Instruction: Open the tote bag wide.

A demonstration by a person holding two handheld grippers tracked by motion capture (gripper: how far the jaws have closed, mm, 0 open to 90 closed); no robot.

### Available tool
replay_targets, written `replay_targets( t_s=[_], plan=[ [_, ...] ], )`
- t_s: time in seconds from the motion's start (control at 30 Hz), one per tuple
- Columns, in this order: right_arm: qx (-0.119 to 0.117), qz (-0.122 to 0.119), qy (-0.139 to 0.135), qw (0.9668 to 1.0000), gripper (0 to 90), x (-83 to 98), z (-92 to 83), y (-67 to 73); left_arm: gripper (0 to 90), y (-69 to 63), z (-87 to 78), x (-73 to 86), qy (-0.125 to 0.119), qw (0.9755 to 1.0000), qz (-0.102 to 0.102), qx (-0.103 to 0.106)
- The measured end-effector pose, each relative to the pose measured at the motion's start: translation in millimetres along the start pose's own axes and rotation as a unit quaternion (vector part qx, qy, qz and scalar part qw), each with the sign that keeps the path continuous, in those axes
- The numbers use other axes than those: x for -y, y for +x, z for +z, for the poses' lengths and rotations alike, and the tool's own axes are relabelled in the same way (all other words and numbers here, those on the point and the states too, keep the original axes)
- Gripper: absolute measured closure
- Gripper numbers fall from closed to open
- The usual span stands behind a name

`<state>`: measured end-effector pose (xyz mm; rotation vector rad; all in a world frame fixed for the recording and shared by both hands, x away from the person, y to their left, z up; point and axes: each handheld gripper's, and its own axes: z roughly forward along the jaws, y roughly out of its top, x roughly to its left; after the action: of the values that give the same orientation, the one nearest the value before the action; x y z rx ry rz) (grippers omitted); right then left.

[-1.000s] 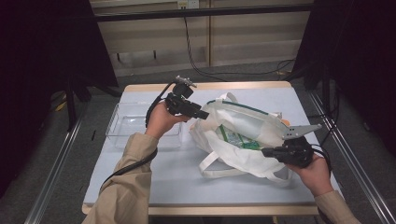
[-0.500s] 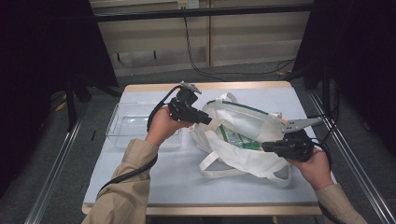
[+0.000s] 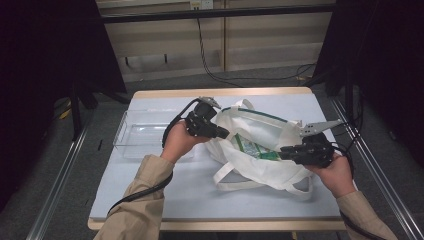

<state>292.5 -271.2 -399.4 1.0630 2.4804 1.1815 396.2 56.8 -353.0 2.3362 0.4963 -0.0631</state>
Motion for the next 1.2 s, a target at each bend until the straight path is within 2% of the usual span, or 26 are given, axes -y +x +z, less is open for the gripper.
replay_targets(
  t_s=[0.1, 0.17, 0.3, 0.37, 0.47, 0.5, 0.53, 0.6, 0.7, 0.8, 0.83, 0.87, 0.9, 0.93, 0.97, 1.03, 1.17, 1.2],
  plan=[
    [0.0, 0.0, 0.003, 1.0, 73.6, -0.8, 0.5, 0.1, 86.3, -1.0, 2.4, 1.4, -0.006, 1.0, 0.0, 0.005],
    [0.0, -0.002, 0.002, 1.0, 72.5, -1.7, 0.7, 0.1, 86.4, -0.7, 2.1, 1.7, -0.001, 1.0, 0.007, 0.001],
    [0.003, -0.006, 0.002, 1.0, 70.4, -6.7, -1.0, -0.3, 87.0, -2.1, 3.4, 3.2, -0.001, 1.0, -0.001, -0.001],
    [0.004, -0.008, -0.001, 1.0, 69.7, -10.2, -2.5, -0.4, 87.6, -2.9, 5.8, 4.6, -0.007, 1.0, -0.003, 0.004],
    [0.006, -0.012, 0.003, 0.9999, 69.7, -14.3, -2.5, -0.8, 88.2, -4.4, 7.9, 5.9, 0.001, 1.0, -0.003, -0.001],
    [0.007, -0.015, 0.005, 0.9998, 69.8, -15.3, -1.8, -1.8, 88.3, -4.2, 9.7, 6.8, -0.005, 1.0, -0.006, 0.005],
    [0.008, -0.013, 0.008, 0.9999, 70.0, -16.1, -1.0, -2.5, 88.5, -4.8, 10.0, 7.0, 0.003, 1.0, -0.006, -0.002],
    [0.01, -0.015, 0.012, 0.9998, 71.4, -17.8, -0.5, -4.6, 88.7, -4.7, 11.9, 8.7, -0.004, 0.9999, -0.011, 0.005],
    [0.004, -0.015, 0.014, 0.9998, 77.8, -19.5, -0.1, -8.2, 89.2, -5.6, 12.2, 9.3, 0.003, 0.9999, -0.011, -0.003],
    [0.008, -0.016, 0.023, 0.9996, 82.9, -20.7, 1.4, -11.5, 89.6, -6.9, 15.4, 10.5, -0.008, 0.9997, -0.022, 0.003],
    [0.007, -0.017, 0.026, 0.9995, 84.1, -20.8, 1.8, -12.1, 89.7, -7.5, 15.5, 10.1, -0.004, 0.9998, -0.021, 0.001],
    [0.01, -0.018, 0.028, 0.9994, 84.2, -21.0, 2.3, -12.5, 89.8, -7.4, 16.5, 10.2, -0.006, 0.9998, -0.019, 0.006],
    [0.013, -0.017, 0.03, 0.9993, 84.6, -21.3, 2.2, -13.0, 89.8, -8.6, 17.9, 10.3, -0.009, 0.9997, -0.021, 0.004],
    [0.012, -0.017, 0.029, 0.9994, 84.7, -21.4, 2.3, -13.5, 89.8, -9.0, 17.7, 9.7, 0.003, 0.9999, -0.016, -0.002],
    [0.012, -0.016, 0.029, 0.9994, 85.7, -21.5, 2.0, -14.1, 89.8, -9.2, 19.9, 10.4, -0.002, 0.9999, -0.016, -0.001],
    [0.013, -0.015, 0.029, 0.9994, 86.9, -21.6, 2.1, -14.9, 89.8, -9.5, 23.2, 11.8, -0.003, 0.9998, -0.019, 0.003],
    [0.023, -0.012, 0.032, 0.9992, 89.4, -21.5, 3.9, -17.2, 89.9, -8.7, 29.8, 15.8, 0.005, 0.9997, -0.024, -0.004],
    [0.017, -0.011, 0.033, 0.9993, 89.9, -21.6, 4.4, -18.2, 90.0, -7.8, 31.2, 17.2, 0.006, 0.9996, -0.027, -0.001]
  ],
)
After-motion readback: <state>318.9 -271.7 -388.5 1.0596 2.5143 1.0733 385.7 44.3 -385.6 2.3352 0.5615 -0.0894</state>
